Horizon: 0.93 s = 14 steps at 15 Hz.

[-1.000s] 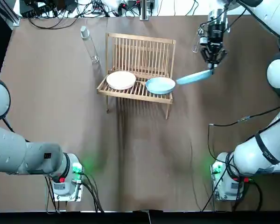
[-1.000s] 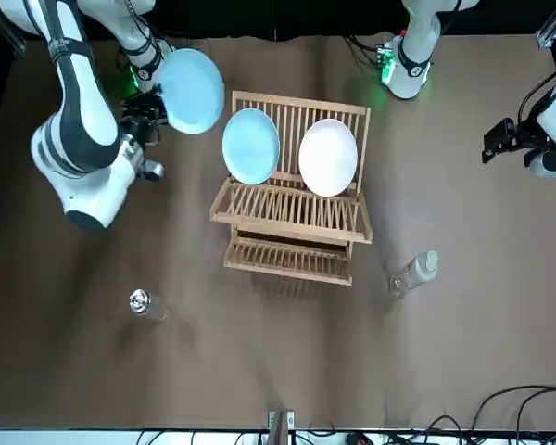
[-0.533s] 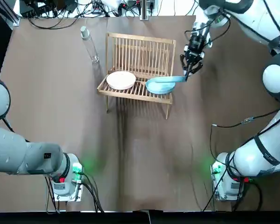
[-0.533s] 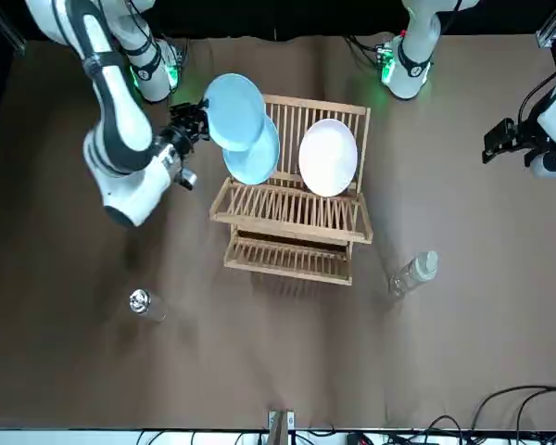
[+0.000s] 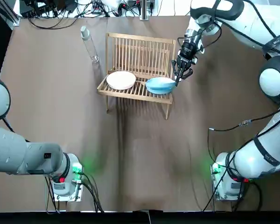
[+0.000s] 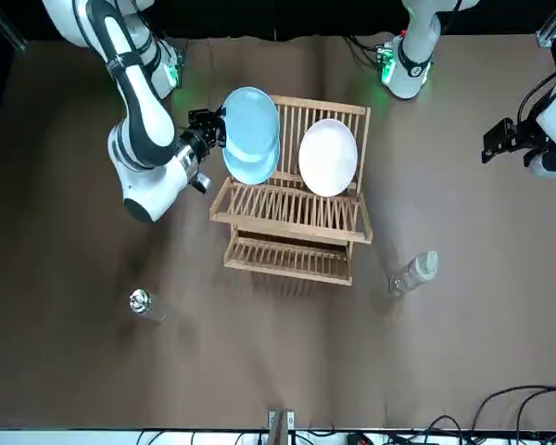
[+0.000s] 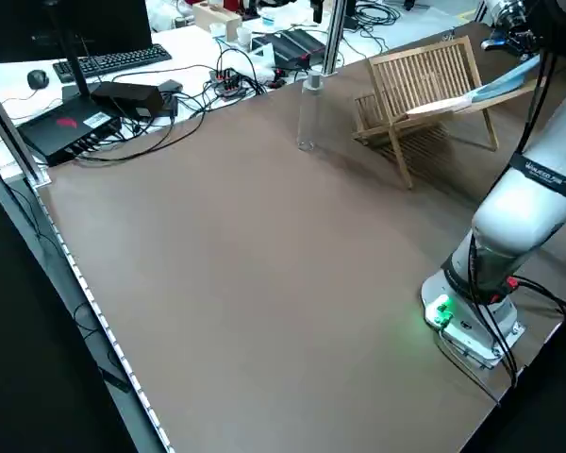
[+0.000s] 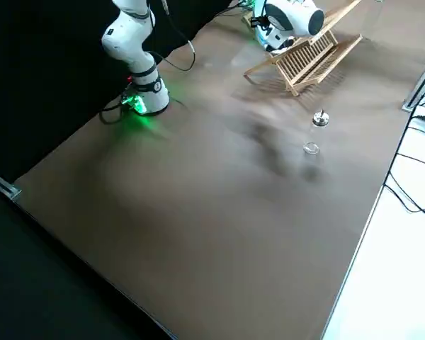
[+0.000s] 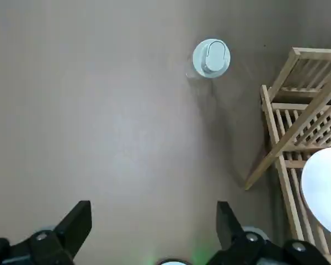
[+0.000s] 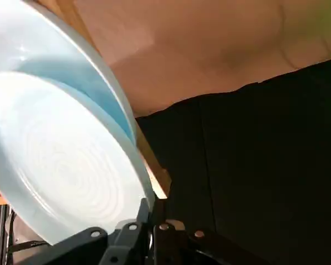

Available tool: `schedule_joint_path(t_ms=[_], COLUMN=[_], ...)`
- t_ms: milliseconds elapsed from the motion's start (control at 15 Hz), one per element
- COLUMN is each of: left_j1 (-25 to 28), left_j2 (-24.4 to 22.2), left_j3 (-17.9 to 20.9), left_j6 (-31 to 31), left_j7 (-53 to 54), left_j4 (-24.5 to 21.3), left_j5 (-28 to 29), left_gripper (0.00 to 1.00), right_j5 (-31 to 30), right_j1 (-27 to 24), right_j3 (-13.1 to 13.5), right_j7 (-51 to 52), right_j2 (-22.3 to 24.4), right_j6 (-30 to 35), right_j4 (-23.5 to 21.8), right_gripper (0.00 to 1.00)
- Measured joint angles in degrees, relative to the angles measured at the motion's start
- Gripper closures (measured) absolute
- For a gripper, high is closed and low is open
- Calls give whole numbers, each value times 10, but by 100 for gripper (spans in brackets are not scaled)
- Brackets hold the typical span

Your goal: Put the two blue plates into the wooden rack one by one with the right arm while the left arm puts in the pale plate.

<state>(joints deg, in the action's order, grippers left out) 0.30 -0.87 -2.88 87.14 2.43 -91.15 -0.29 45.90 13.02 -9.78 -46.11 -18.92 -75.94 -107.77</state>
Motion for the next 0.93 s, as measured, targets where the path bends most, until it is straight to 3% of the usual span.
schedule_joint_path(t_ms=[933], left_j1=[1], left_j2=[0], left_j3=[0], left_j6=[0], left_j7=[0], left_j4=[0], left_j5=[0], left_gripper=[0], right_j5=[38], right_j1=[4], right_j3=[1], right_j7=[0], right_j2=[-5], right_j6=[-2], right_j4=[4], right_gripper=[81])
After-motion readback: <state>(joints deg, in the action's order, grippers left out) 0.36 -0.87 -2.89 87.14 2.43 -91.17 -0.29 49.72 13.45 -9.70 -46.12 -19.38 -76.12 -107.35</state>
